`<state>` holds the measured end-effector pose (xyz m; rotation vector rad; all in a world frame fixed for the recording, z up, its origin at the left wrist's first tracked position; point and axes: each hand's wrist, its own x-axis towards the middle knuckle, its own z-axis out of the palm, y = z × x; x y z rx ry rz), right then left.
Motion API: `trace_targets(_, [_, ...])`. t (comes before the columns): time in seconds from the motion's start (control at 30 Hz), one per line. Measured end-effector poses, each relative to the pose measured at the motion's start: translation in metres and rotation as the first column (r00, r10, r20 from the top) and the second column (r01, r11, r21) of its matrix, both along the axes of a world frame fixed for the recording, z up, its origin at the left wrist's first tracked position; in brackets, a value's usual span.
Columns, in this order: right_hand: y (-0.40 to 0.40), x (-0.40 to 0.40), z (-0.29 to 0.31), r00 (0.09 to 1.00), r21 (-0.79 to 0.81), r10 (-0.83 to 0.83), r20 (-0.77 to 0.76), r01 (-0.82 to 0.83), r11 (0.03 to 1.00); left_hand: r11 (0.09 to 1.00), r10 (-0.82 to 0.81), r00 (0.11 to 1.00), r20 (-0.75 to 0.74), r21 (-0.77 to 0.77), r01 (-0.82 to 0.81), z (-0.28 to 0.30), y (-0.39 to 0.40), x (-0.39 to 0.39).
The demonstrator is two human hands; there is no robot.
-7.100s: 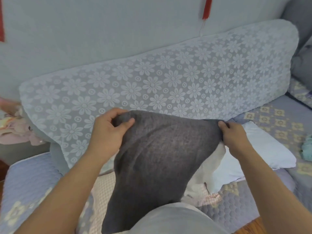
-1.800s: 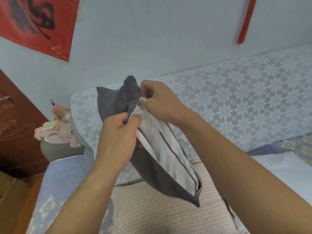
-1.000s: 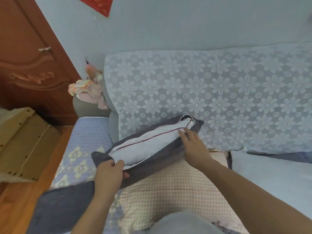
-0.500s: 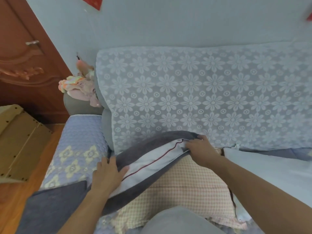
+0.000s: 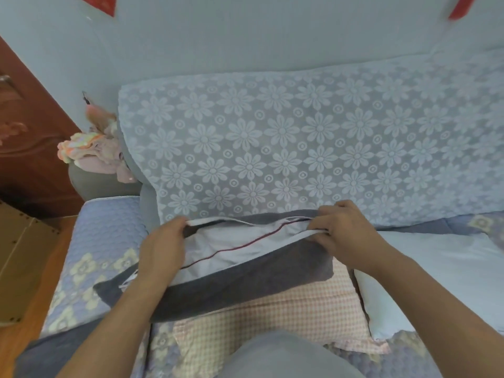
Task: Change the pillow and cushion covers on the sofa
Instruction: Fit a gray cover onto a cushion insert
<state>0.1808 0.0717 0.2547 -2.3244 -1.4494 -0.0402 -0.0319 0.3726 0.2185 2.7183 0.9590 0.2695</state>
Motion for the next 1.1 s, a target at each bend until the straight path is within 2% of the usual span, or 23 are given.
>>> trace_targets(0.07, [0.002,0.007,-0.007,1.0,-0.068,-0.019,0.01,0.02,0.998,0.983,-0.184,0.981,0.057,-0.01,0.185,0.021,-0.015,0.027])
trace_targets(0.13, [-0.001,0.012,-0.028,0.999,-0.239,-0.041,0.015,0.043,0.97,0.949,-0.3,0.948,0.109,-0.063,0.308,0.029,-0.032,0.049])
trace_targets(0.2, [-0.012,0.016,-0.046,0.98,-0.266,-0.121,-0.157,0.076,0.961,0.928,-0.354,0.933,0.066,-0.098,0.359,0.016,-0.042,0.06])
trace_targets(0.27, [-0.024,0.018,-0.053,0.886,-0.204,-0.229,-0.402,0.157,0.966,0.936,-0.336,0.942,0.012,-0.108,0.336,-0.003,-0.042,0.058])
trace_targets(0.33, [-0.036,0.025,-0.06,0.814,-0.174,-0.294,-0.5,0.238,0.955,0.951,-0.284,0.958,0.036,-0.116,0.286,-0.017,-0.036,0.05])
trace_targets(0.4, [-0.04,0.028,-0.066,0.832,-0.217,-0.35,-0.431,0.281,0.935,0.961,-0.257,0.965,0.057,-0.091,0.261,-0.026,-0.032,0.041])
trace_targets(0.5, [-0.028,0.02,-0.068,0.891,-0.186,-0.432,-0.136,0.406,0.895,0.976,-0.217,0.976,0.034,-0.018,0.217,-0.028,-0.028,0.028])
trace_targets(0.6, [-0.015,0.013,-0.062,0.815,-0.075,-0.579,0.01,0.578,0.813,0.969,-0.211,0.967,-0.142,0.098,0.225,-0.04,-0.018,0.003])
trace_targets(0.67, [-0.022,0.019,-0.059,0.747,-0.018,-0.665,0.008,0.665,0.747,0.987,-0.043,0.964,-0.262,0.135,0.081,-0.046,0.001,-0.023])
trace_targets(0.77, [-0.036,0.022,-0.058,0.638,0.014,-0.769,-0.039,0.77,0.638,0.96,0.27,0.915,-0.298,0.148,-0.235,-0.044,0.032,-0.06])
trace_targets(0.87, [-0.028,0.012,-0.062,0.527,-0.137,-0.843,-0.111,0.832,0.538,0.932,0.36,0.874,-0.325,0.096,-0.349,-0.041,0.038,-0.059])
trace_targets(0.93, [-0.012,0.008,-0.05,0.489,-0.179,-0.836,-0.25,0.825,0.537,0.921,0.368,0.874,-0.317,-0.002,-0.389,-0.029,0.036,-0.039])
trace_targets(0.97, [-0.008,0.01,-0.032,0.494,-0.098,-0.81,-0.318,0.832,0.546,0.932,0.338,0.892,-0.3,-0.024,-0.361,-0.014,0.038,-0.028])
trace_targets(1.03, [-0.005,0.021,0.023,0.541,0.127,-0.767,-0.345,0.837,0.533,0.955,0.292,0.931,-0.22,0.005,-0.298,0.03,0.045,-0.007])
trace_targets(1.07, [-0.009,0.023,0.053,0.561,0.238,-0.758,-0.332,0.828,0.508,0.958,0.285,0.946,-0.155,0.029,-0.284,0.053,0.047,-0.003])
trace_targets(1.1, [-0.013,0.021,0.079,0.551,0.347,-0.768,-0.328,0.826,0.445,0.962,0.272,0.958,-0.092,0.055,-0.268,0.074,0.042,0.0])
